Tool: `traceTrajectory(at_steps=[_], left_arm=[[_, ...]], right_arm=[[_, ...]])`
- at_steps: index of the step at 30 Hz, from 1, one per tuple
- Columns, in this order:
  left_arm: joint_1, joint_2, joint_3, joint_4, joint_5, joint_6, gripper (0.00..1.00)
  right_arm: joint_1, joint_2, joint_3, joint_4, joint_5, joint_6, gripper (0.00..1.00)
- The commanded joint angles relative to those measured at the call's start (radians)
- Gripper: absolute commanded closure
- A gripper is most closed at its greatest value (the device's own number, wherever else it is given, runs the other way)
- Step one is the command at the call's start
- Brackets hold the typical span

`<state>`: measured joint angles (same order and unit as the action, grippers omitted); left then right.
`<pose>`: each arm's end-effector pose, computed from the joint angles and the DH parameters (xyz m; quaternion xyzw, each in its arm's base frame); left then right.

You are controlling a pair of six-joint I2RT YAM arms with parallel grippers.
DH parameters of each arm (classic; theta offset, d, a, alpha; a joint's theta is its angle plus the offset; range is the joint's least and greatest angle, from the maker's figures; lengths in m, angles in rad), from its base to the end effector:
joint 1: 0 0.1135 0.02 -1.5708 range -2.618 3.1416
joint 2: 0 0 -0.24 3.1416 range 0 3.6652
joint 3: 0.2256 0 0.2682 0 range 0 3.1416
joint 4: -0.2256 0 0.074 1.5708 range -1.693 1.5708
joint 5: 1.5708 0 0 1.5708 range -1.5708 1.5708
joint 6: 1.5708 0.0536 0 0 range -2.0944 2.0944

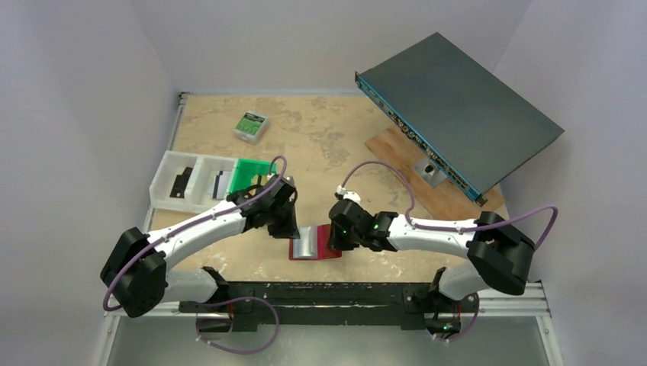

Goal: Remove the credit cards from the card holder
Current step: Remove the credit card from the card holder.

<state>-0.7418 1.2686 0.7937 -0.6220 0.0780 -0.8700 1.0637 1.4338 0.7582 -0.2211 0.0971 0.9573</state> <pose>0.1938 -0.1832 0.1631 -0.0531 0.9699 -0.1955 0.1351 0.1542 0.2669 0.1351 -0.0341 0.9421 0.2555 0.2143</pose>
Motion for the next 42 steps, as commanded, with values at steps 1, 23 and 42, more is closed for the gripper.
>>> traceTrajectory(at_steps=[1,23,42], left_arm=[[0.004,0.008,-0.04,0.011,0.008,0.023,0.86],[-0.001,0.172,-0.001,0.108,0.066,0.044,0.93],[-0.07,0.351,0.149,0.203,0.178,0.023,0.93]], right_arm=[[-0.014,-0.003,-0.055,0.008,0.05,0.039,0.94],[-0.027,0.094,-0.113,0.113,-0.01,0.039,0.99],[-0.028,-0.126,-0.006,-0.117,0.132,0.022,0.98]])
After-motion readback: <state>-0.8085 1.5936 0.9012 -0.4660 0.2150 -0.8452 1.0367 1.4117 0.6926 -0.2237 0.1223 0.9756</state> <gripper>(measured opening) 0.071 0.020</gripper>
